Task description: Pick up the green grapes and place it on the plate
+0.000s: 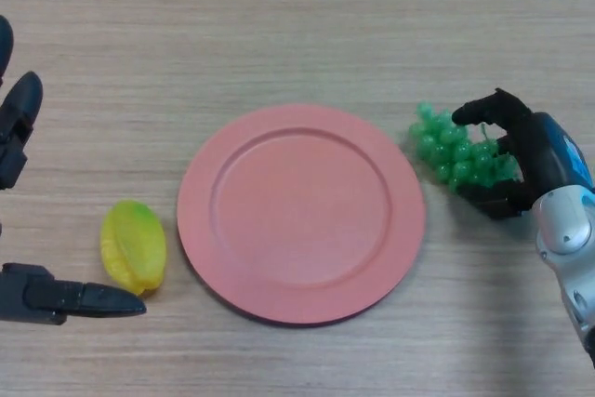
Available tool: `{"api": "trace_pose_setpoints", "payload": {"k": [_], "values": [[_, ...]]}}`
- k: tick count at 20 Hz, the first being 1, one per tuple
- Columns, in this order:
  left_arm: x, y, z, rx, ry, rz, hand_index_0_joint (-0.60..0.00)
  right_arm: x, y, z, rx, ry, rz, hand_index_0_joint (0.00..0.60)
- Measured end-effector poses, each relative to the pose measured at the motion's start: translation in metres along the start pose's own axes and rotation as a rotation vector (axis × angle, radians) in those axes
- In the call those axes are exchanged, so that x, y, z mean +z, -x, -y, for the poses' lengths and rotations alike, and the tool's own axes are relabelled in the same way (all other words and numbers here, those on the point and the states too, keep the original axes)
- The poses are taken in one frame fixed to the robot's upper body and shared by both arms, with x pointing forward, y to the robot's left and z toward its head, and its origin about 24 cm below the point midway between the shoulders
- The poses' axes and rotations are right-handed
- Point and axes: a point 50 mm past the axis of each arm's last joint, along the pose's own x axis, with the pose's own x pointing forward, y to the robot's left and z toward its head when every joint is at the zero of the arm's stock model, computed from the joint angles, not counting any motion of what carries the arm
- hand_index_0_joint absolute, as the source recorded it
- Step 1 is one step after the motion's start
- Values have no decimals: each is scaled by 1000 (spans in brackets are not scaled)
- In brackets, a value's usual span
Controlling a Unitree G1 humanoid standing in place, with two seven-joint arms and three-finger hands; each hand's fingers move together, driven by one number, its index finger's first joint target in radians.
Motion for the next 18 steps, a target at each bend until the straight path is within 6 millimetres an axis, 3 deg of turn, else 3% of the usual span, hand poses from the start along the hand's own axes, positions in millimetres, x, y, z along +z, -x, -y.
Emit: {"api": "trace_pose_setpoints", "payload": {"k": [4, 6, 9, 11, 18], "values": [[-2, 2, 0, 7, 10, -6, 0, 9, 7, -3, 48, -8, 24, 600], [-2, 2, 0, 7, 9, -4, 0, 27, 9, 3, 36, -170, 23, 600], [-2, 3, 0, 9, 10, -5, 0, 76, 17, 25, -3, -395, 131, 600], [-3, 3, 0, 12, 9, -6, 0, 101, 26, 28, 11, -408, 184, 600], [-8, 4, -4, 22, 15, -25, 0, 186, 74, -13, 326, -382, 367, 600]]}}
